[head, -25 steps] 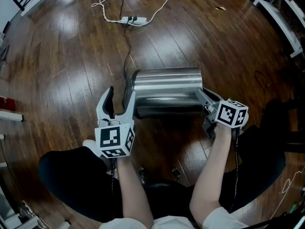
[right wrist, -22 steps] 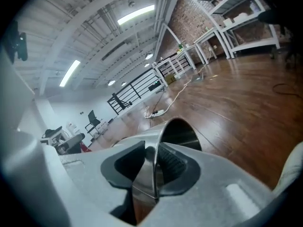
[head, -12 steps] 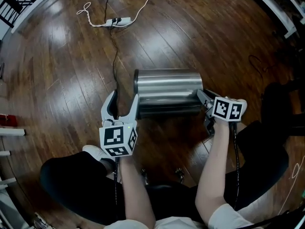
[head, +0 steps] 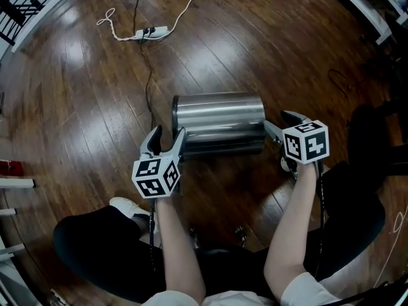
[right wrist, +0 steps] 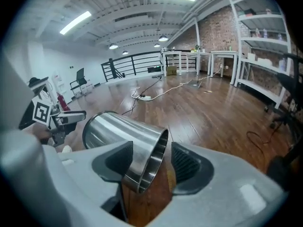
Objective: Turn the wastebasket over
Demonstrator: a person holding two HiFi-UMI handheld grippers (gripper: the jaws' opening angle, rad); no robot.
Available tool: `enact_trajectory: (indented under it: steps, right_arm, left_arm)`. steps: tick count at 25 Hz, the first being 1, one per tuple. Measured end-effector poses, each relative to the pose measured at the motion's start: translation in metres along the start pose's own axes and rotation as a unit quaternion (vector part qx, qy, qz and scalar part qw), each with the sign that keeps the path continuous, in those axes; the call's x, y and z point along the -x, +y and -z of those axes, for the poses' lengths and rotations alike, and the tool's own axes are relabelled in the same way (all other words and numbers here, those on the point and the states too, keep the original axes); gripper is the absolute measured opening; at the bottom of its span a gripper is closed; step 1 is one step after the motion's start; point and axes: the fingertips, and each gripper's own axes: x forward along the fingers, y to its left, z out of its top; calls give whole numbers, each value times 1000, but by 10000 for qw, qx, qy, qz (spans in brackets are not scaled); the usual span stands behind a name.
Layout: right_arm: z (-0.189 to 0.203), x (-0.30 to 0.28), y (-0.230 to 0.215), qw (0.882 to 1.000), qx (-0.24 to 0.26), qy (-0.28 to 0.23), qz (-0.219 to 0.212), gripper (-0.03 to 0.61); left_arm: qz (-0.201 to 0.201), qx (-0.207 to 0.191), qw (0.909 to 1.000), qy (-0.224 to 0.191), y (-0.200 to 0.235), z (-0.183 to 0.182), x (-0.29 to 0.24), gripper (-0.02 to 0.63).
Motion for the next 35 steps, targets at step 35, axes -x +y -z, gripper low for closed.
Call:
enact_trajectory:
  steps: [35]
  right_arm:
    - [23,-42,42,9971,-18,355,-667,-10]
  left_arm:
    - [-5,777,9968,208,25,-3,28,75]
